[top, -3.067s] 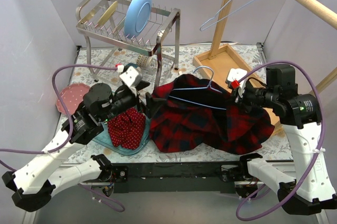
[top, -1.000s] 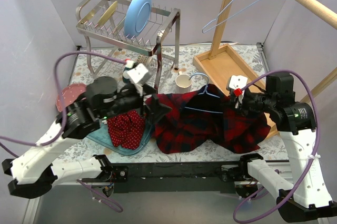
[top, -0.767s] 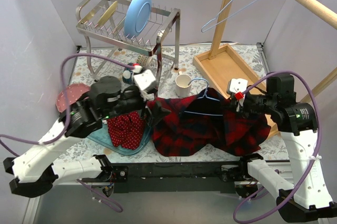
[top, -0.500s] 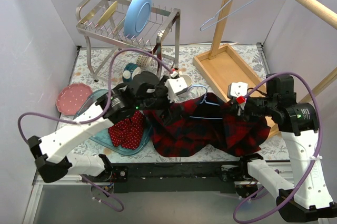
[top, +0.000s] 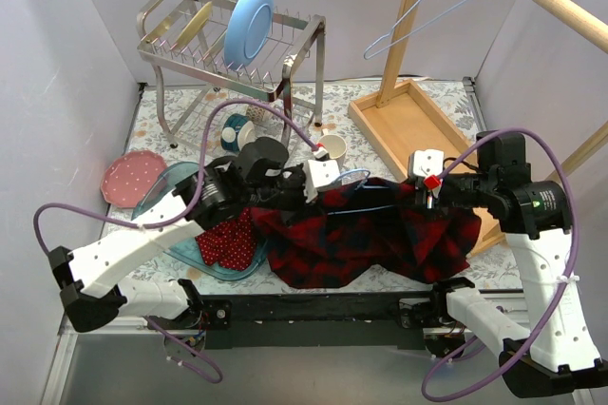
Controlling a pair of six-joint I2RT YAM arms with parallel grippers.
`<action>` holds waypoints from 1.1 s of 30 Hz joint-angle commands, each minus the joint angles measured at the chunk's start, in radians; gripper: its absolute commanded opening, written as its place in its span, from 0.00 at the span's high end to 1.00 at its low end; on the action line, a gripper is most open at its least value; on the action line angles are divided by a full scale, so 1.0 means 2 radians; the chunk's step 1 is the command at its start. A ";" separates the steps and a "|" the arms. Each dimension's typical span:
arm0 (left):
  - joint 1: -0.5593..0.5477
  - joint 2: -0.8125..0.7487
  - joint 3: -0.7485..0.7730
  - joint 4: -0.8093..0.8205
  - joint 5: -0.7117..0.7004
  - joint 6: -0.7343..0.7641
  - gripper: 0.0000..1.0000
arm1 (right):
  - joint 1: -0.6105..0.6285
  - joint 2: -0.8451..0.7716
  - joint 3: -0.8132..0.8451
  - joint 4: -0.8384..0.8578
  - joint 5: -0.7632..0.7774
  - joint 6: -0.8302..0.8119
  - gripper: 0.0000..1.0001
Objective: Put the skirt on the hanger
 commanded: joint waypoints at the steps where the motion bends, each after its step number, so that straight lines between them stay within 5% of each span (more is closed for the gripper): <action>1: 0.014 -0.044 0.010 0.019 -0.054 -0.003 1.00 | -0.003 0.007 0.037 -0.054 0.033 -0.022 0.39; 2: 0.015 -0.041 0.015 0.002 -0.056 -0.002 1.00 | -0.002 0.008 0.044 -0.059 0.040 -0.021 0.32; 10: 0.017 -0.044 0.015 -0.010 -0.037 0.018 1.00 | -0.002 0.020 0.085 -0.065 0.058 -0.043 0.27; 33: 0.017 -0.016 0.058 -0.015 0.033 0.059 1.00 | 0.071 0.089 0.037 -0.064 0.017 -0.119 0.41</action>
